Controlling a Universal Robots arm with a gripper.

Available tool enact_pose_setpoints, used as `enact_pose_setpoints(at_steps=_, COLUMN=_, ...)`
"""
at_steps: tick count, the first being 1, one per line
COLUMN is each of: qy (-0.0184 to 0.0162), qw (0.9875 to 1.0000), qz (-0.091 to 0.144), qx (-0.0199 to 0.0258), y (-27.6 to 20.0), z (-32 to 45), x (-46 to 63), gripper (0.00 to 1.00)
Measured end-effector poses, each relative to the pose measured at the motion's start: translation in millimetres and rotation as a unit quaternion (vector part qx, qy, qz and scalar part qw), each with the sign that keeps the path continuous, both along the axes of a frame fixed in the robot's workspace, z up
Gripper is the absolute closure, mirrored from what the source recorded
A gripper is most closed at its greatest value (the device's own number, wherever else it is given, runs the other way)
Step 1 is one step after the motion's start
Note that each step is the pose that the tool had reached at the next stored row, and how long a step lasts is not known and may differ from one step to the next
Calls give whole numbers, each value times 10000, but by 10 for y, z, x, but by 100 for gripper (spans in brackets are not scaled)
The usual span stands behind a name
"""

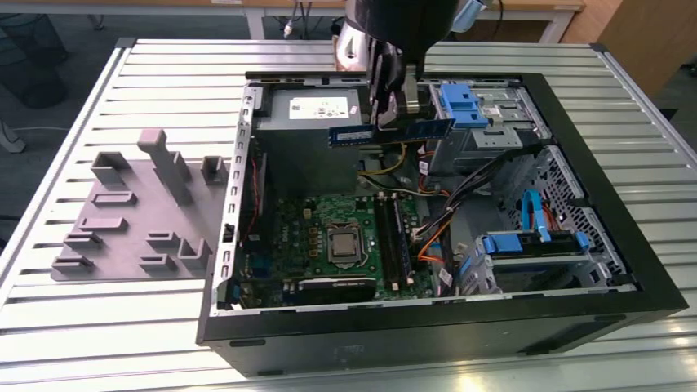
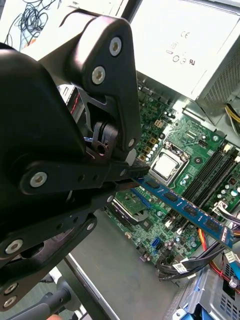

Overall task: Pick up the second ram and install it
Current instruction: 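Insert the second ram into the second slot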

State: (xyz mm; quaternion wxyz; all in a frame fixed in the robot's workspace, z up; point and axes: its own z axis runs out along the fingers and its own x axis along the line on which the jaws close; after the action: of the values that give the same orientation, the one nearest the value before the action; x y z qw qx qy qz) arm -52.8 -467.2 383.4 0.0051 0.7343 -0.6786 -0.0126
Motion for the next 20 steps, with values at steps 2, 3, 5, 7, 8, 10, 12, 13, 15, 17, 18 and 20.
enact_pose_setpoints(at_steps=2, qy=0, qw=10000, qz=12, qx=0, y=0, z=0, x=0, gripper=86)
enact_pose_setpoints(at_steps=3, qy=0, qw=10000, qz=17, qx=0, y=0, z=0, x=0, gripper=86)
enact_pose_setpoints(at_steps=5, qy=0, qw=10000, qz=28, qx=0, y=-1, z=0, x=0, gripper=86)
enact_pose_setpoints(at_steps=7, qy=0, qw=10000, qz=39, qx=0, y=-1, z=0, x=0, gripper=86)
enact_pose_setpoints(at_steps=8, qy=0, qw=10000, qz=44, qx=0, y=-1, z=0, x=0, gripper=86)
enact_pose_setpoints(at_steps=10, qy=0, qw=10000, qz=56, qx=0, y=-1, z=0, x=0, gripper=86)
enact_pose_setpoints(at_steps=12, qy=0, qw=10000, qz=67, qx=0, y=-1, z=0, x=0, gripper=86)
enact_pose_setpoints(at_steps=13, qy=0, qw=10000, qz=73, qx=0, y=-1, z=0, x=0, gripper=86)
enact_pose_setpoints(at_steps=15, qy=0, qw=10000, qz=86, qx=0, y=-1, z=0, x=0, gripper=86)
enact_pose_setpoints(at_steps=17, qy=0, qw=10000, qz=98, qx=0, y=-1, z=0, x=0, gripper=86)
enact_pose_setpoints(at_steps=18, qy=0, qw=9999, qz=104, qx=0, y=-1, z=0, x=0, gripper=86)
enact_pose_setpoints(at_steps=20, qy=0, qw=9999, qz=117, qx=0, y=-1, z=0, x=0, gripper=86)
